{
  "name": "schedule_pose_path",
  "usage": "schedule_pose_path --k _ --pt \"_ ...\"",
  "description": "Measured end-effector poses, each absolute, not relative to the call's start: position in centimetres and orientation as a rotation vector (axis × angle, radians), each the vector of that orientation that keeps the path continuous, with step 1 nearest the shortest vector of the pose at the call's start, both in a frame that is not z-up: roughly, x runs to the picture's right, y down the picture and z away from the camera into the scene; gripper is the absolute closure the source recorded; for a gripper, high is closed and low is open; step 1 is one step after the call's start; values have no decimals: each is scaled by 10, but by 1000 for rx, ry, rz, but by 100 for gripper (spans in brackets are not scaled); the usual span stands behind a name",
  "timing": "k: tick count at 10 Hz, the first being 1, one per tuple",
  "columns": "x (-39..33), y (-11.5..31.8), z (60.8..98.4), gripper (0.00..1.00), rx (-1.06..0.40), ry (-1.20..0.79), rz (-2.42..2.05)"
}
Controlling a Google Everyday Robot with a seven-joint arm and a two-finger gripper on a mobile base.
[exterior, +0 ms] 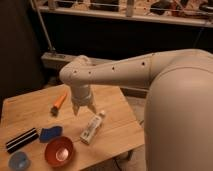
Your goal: Pick up the ceramic cup
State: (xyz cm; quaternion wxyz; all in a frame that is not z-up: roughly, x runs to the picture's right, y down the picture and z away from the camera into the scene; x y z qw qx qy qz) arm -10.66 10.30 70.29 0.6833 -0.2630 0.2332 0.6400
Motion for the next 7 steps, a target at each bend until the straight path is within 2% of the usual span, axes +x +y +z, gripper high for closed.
schedule_pose_path --k 3,7 --pt "-128 111 688 35 -580 449 1310" --pt "-206 172 632 35 -561 312 950"
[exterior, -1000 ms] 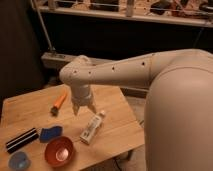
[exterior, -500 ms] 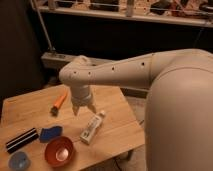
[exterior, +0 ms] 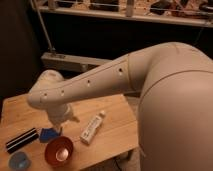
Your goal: Pick up the ceramic cup
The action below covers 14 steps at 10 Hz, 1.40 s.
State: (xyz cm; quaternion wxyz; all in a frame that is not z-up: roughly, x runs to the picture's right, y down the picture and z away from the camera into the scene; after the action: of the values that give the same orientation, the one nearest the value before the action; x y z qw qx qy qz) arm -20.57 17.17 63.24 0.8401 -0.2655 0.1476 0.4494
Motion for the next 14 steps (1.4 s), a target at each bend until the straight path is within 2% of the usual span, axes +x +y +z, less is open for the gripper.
schedule_pose_path --k 4,6,10,14 --pt "-281 231 585 35 -558 250 714" --pt "-308 244 579 35 -586 238 678" --pt "-344 249 592 35 -672 212 650" --pt "-356 248 625 35 -707 211 612"
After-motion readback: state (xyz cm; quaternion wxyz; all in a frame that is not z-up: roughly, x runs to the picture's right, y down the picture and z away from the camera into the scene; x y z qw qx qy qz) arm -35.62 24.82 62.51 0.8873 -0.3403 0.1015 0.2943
